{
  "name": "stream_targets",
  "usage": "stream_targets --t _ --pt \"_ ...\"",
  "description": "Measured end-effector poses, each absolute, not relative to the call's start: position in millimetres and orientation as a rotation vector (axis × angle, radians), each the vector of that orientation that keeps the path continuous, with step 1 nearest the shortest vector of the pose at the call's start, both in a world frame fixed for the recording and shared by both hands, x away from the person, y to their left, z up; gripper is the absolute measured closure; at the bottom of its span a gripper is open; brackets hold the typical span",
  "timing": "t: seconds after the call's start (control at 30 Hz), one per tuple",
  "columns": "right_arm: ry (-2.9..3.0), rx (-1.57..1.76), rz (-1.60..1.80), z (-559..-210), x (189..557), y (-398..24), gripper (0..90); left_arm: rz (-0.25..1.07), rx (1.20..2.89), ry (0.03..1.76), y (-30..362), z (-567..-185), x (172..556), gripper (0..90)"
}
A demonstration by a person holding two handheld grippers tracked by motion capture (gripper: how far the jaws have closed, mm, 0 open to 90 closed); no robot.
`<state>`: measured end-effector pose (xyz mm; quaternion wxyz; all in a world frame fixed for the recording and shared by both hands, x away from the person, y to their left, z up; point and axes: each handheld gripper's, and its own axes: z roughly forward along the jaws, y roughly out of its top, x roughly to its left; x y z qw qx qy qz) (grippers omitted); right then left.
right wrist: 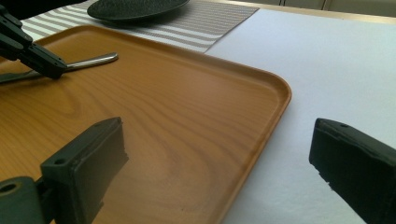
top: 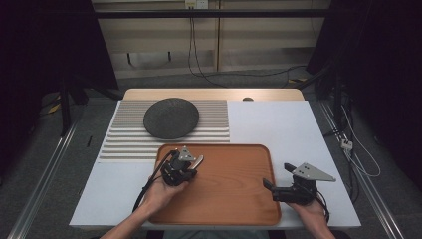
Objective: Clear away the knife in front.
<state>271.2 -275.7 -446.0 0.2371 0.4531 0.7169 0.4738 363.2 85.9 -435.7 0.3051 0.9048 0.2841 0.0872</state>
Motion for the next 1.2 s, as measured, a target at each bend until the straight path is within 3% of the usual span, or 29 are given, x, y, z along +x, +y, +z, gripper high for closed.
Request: stream_targets --t 1.2 --pt "1.957 1.253 1.299 -446 271 -278 3.3 0.286 2.414 0.899 117 -432 374 90.0"
